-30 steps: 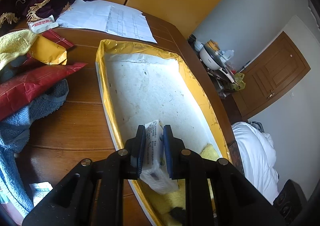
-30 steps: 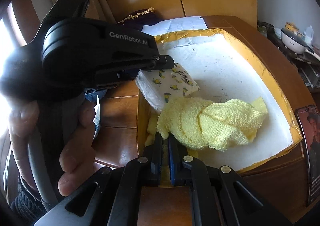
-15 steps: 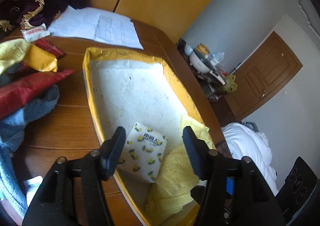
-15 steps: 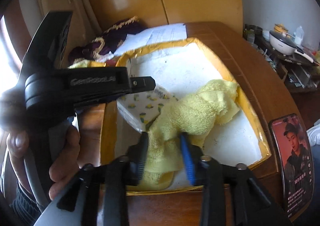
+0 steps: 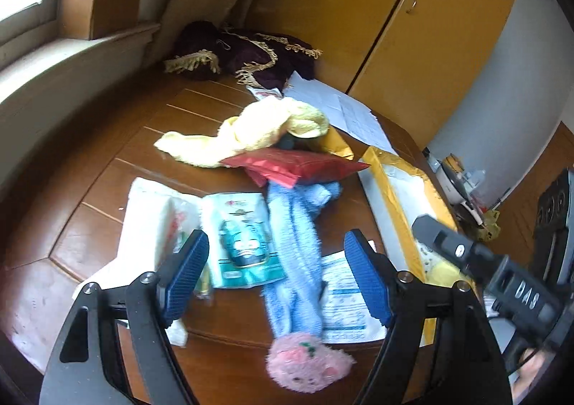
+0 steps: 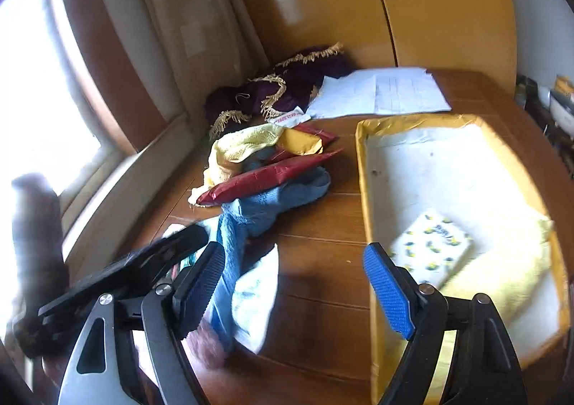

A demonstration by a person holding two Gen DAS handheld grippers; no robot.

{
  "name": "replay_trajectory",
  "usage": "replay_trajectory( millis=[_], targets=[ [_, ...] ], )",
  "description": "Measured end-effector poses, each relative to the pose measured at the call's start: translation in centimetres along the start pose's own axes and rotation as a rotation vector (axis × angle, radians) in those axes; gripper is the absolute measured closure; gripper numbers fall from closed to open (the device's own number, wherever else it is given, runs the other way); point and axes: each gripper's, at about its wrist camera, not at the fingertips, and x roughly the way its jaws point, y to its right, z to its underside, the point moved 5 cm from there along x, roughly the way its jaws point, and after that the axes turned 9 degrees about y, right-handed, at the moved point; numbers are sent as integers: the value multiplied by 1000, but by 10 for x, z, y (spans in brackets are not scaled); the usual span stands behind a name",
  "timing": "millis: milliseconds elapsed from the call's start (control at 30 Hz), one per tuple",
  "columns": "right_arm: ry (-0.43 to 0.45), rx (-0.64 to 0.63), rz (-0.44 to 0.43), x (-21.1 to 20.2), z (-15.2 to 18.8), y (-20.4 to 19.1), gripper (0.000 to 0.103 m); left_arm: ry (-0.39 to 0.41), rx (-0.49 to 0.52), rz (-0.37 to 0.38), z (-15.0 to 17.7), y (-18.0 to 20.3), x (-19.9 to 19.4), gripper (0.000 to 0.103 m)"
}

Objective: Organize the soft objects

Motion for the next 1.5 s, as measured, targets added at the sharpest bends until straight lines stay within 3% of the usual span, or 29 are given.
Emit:
replay_trajectory(
  millis=[67,300,400,533,733,867,967,1067,1133,1200,1233,1333,1500],
  targets=[
    [6,16,-4,10,-4,-3,21,-18,14,14,8,-3,-2,25],
    [-143,-17,65,73,14,-7,21,-69,161,82,42,21,-14,28],
    [-165,-71,115,86,20,-10,22,-116,202,108,58,27,-12,40],
    [-151,-141,179,99,19,-13,26,-116,234,81,66,33,-8,57],
    [-157,-181,156,104,18,-22,26,-85,253,7,59,27,-3,81],
    [-141,-239,189,107,22,-21,26,-92,225,-34,56,17,3,90],
    [-129,-282,248,106,28,-20,26,-105,190,-24,56,10,7,90],
    [-139,-265,199,108,28,-26,26,-128,109,17,54,3,8,87],
    [-150,-244,182,115,26,-26,26,-138,68,50,53,1,7,63],
    [-179,-194,143,124,25,-21,25,-116,71,70,53,4,2,45],
    [-187,-172,138,127,27,-17,18,-100,86,88,53,7,-3,45],
    [-163,-180,138,126,26,-14,17,-52,168,101,55,21,-13,45],
    [-161,-223,159,128,29,-14,7,-41,312,32,67,38,-9,45]
  ],
)
